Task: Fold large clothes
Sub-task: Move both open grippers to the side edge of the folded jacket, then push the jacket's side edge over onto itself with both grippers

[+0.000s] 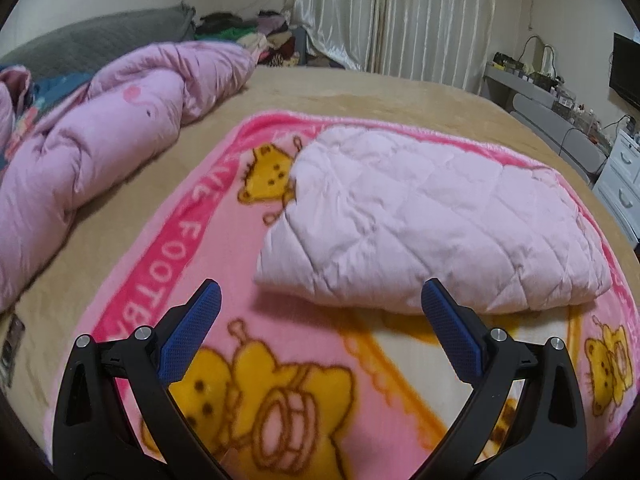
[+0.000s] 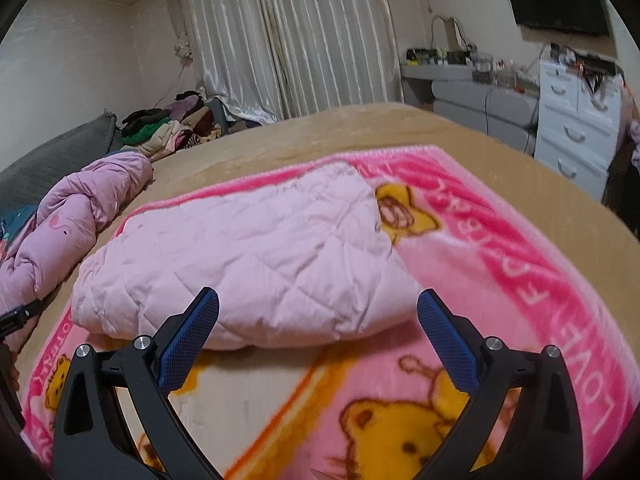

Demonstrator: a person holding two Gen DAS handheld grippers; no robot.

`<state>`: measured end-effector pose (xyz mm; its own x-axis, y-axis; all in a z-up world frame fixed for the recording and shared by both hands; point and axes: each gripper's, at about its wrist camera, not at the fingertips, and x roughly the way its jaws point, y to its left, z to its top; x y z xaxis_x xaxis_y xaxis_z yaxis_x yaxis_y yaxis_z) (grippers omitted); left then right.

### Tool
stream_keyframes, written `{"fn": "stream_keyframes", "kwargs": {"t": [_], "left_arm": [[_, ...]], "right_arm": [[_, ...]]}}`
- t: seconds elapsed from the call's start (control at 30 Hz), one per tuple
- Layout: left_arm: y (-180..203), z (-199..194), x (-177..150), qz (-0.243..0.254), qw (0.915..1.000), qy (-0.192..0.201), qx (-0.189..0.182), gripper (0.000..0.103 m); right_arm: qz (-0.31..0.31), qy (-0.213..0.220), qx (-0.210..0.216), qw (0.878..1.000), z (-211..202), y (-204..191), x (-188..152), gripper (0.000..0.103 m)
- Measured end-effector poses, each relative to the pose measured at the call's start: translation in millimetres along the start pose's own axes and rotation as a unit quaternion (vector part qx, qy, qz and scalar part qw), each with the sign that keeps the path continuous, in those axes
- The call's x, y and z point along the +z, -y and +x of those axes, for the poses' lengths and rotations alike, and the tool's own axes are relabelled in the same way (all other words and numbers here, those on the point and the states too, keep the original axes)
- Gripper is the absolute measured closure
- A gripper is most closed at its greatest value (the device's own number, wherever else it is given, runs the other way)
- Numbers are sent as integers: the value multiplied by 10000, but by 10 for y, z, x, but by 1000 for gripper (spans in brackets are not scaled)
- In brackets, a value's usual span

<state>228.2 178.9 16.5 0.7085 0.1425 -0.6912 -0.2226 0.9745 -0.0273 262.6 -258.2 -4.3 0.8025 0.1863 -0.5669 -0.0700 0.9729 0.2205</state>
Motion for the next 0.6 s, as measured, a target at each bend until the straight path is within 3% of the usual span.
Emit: {"fn": "stream_keyframes", "kwargs": {"t": [0.27, 0.33, 0.4, 0.6], "left_arm": [[-89, 366, -242, -657, 9941, -727, -473, 9], [-138, 457, -264, -1024, 9878, -888, -767, 9], [-207, 563, -267, -1512, 9761, -1021, -1179, 9], [-323, 879, -259, -2512, 9455, -1225, -1668, 9]], "right_arm": [[727, -429, 93, 9964, 310, 111, -299, 4], [1049, -529, 112, 9930, 429, 145, -339, 4], [1302, -606, 149, 9895, 534, 166, -346, 4], [2223, -794, 241, 9714, 864, 310, -337, 4]]}}
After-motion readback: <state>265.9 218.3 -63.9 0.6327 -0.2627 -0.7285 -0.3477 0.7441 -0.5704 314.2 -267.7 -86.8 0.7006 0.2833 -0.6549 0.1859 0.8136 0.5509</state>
